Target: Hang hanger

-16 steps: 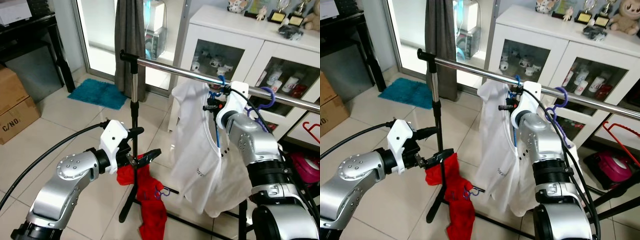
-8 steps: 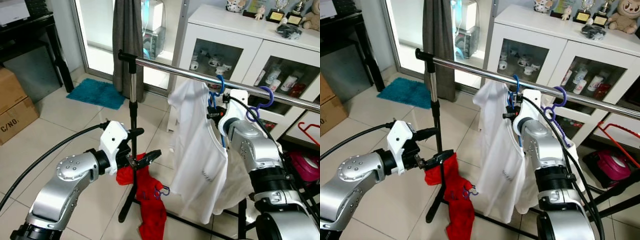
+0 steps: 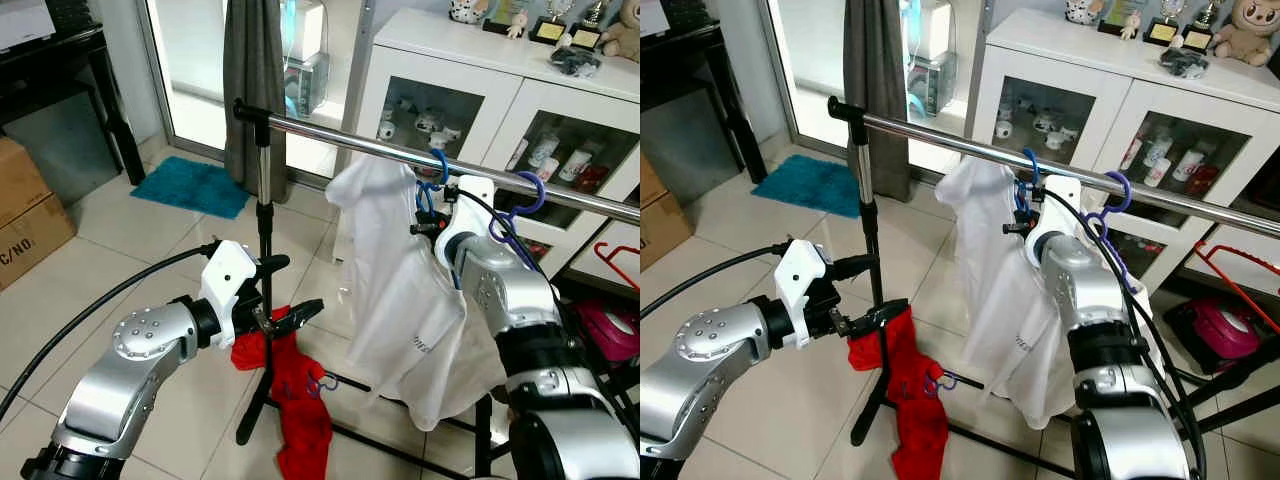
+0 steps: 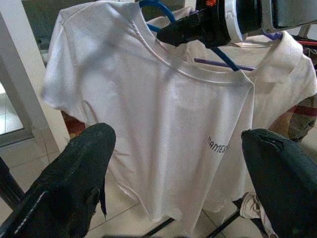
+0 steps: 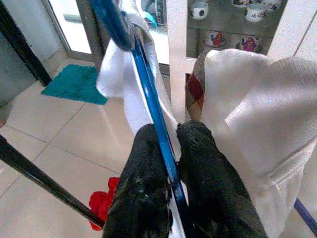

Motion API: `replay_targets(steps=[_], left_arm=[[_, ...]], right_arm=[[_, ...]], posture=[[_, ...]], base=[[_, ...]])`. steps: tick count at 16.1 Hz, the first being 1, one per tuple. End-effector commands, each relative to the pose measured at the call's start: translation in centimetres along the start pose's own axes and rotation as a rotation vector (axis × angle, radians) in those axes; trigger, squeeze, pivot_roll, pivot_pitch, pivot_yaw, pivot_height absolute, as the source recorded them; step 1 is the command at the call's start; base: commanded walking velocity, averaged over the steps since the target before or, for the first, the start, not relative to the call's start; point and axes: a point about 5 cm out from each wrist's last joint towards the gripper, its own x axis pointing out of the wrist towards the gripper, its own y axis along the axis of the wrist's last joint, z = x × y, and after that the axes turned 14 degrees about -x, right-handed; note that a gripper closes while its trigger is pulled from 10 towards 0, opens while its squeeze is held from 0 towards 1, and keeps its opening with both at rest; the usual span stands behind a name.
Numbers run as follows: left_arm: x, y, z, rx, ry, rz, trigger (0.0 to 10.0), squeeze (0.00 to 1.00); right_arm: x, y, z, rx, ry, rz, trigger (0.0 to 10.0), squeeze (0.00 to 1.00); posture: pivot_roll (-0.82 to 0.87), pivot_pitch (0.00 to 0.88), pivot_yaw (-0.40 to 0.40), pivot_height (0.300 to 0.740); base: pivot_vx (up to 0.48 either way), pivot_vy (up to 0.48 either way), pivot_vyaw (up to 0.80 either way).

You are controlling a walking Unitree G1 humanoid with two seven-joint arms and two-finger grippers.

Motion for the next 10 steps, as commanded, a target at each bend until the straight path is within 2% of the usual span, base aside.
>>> replay_targets(steps=[1,7,10], left_arm=[[0.1,0.3,0.2,0.022,-0.004,0.005,10.0,0.00],[-0.2,0.3,0.0,0.016,0.017,0.003,10.0,0.00],[-0.7,0.6,-0.7,0.015,0.109,0.033,10.0,0.00]], right_arm=[[0.0,0.4,0.7,-0.005,-0.029,0.009,0.0,0.00],[-0.4,1.0,0.9,-0.019,-0.041,0.051,0.0,0.00],[-2.0,1.6,1.6,0.035,-0.031,0.123,0.0,0.00]], posture=[[-0.03,0.000,-0.098,0.740],[-0.03,0.000,-0.099,0.740],[-0.02,0.000,-0.105,0.740]], base=[[0.000,0.000,0.00],[0.000,0.000,0.00],[0.000,0.000,0.00]])
